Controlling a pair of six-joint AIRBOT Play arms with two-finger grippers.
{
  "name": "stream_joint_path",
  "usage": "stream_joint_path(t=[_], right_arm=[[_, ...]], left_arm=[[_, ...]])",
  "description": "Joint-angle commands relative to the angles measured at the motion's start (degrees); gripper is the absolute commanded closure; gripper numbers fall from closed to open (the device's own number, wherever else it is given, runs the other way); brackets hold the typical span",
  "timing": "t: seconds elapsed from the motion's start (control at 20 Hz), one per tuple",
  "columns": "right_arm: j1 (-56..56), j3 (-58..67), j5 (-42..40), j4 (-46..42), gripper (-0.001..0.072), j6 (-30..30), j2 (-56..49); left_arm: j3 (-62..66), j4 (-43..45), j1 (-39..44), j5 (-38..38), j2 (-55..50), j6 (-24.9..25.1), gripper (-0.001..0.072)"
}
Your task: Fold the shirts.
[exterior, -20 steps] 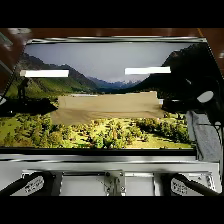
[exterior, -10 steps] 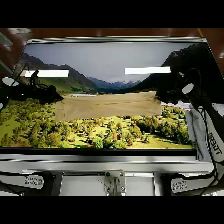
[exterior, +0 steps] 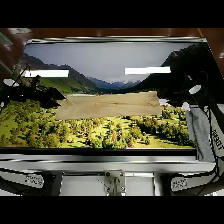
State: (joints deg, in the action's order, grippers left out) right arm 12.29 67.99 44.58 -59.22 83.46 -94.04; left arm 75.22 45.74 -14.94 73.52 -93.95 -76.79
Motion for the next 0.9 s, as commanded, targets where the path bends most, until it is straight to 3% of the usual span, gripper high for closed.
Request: stream_joint_path(t=[0.0, 0.25, 0.3, 0.35, 0.45, 0.5, 0.6, 0.65, 0.85], right_arm=[[2.21, 0.02, 4.33, 4.42, 0.0031, 0.04, -2.49], [-1.07, 0.04, 5.64, 16.92, 0.0033, -4.35, -7.93], [-1.49, 0.04, 5.95, 17.42, 0.0100, -4.33, -8.31], [-1.86, 0.04, 6.51, 17.62, 0.0245, -4.28, -8.39], [-1.55, 0.13, 7.56, 17.84, 0.0654, -4.35, -7.91], [-1.27, 0.55, 9.09, 17.90, 0.0652, -6.16, -7.19], [-1.16, 1.66, 12.76, 17.49, 0.0652, -11.61, -3.76], [-1.16, 2.19, 14.01, 17.35, 0.0653, -12.28, -1.03], [-1.18, 4.22, 19.74, 17.40, 0.0652, -10.69, 13.03]], left_arm=[[0.09, -1.66, 0.04, 1.75, 2.93, 1.79, 0.0039], [0.09, -4.70, 1.64, 1.68, 5.60, 3.21, 0.0041], [0.09, -6.32, 2.05, 1.44, 5.57, 3.28, 0.0041], [0.07, -7.85, 2.67, 0.70, 5.57, 3.28, 0.0041], [0.07, -9.44, 4.35, -1.29, 5.55, 3.26, 0.0046], [0.07, -9.60, 5.53, -2.32, 5.55, 3.26, 0.0146], [0.02, -9.60, 8.50, -2.67, 5.35, 3.28, 0.0591], [-0.37, -9.57, 10.86, -3.58, 5.33, 3.32, 0.0662], [-3.52, -9.60, 24.59, -13.40, 5.31, 3.04, 0.0663]])
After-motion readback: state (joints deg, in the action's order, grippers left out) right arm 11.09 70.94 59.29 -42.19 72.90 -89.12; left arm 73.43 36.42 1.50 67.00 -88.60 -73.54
